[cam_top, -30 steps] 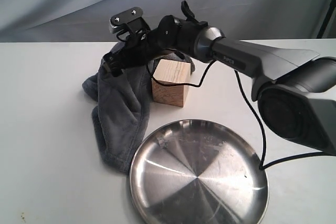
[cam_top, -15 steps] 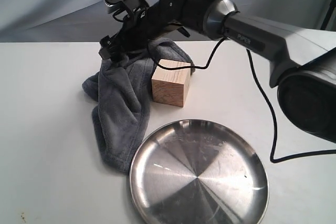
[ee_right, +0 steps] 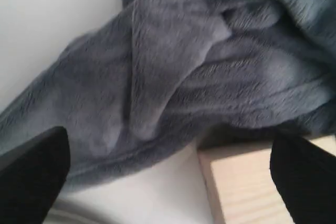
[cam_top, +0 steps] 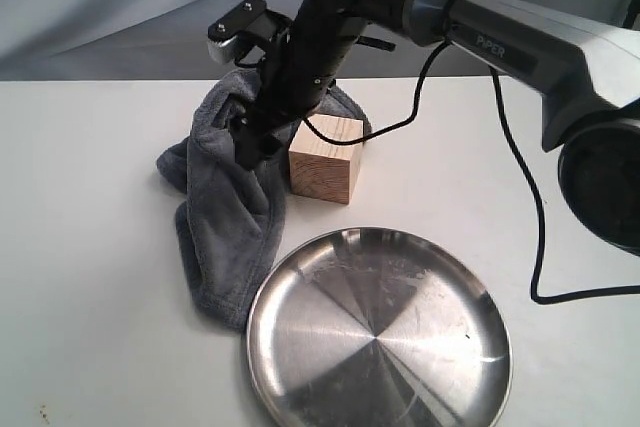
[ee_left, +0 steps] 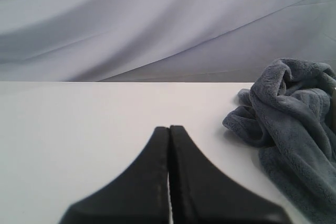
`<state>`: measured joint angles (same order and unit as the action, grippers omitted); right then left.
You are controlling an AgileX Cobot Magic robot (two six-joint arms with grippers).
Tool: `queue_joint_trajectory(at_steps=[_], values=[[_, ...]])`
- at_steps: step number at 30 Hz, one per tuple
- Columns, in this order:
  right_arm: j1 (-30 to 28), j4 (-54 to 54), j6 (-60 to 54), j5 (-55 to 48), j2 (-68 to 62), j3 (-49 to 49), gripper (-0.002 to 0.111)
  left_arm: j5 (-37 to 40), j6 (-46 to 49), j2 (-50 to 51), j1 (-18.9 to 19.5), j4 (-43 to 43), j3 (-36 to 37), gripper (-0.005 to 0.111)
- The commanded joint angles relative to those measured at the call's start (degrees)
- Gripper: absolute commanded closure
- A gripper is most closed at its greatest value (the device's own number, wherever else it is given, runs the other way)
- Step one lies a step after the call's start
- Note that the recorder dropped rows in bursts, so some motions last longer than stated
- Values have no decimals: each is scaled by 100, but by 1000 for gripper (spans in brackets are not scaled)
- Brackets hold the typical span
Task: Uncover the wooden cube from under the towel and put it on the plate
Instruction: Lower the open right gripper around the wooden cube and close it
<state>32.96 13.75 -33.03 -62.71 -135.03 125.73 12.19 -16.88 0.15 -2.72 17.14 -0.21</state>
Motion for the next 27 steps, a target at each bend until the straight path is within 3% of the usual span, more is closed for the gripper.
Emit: queue_joint_trajectory(at_steps=[1,20,27], values=[[-35,-606,-136,-726,73,39,13,-33,3,-15,18,14,21,107],[-48,-1739,221,-726,73,39,13,-33,3,-15,18,14,21,107],[-248,-1600,-59,-726,34,39,13,-33,3,-15,18,14,21,107]])
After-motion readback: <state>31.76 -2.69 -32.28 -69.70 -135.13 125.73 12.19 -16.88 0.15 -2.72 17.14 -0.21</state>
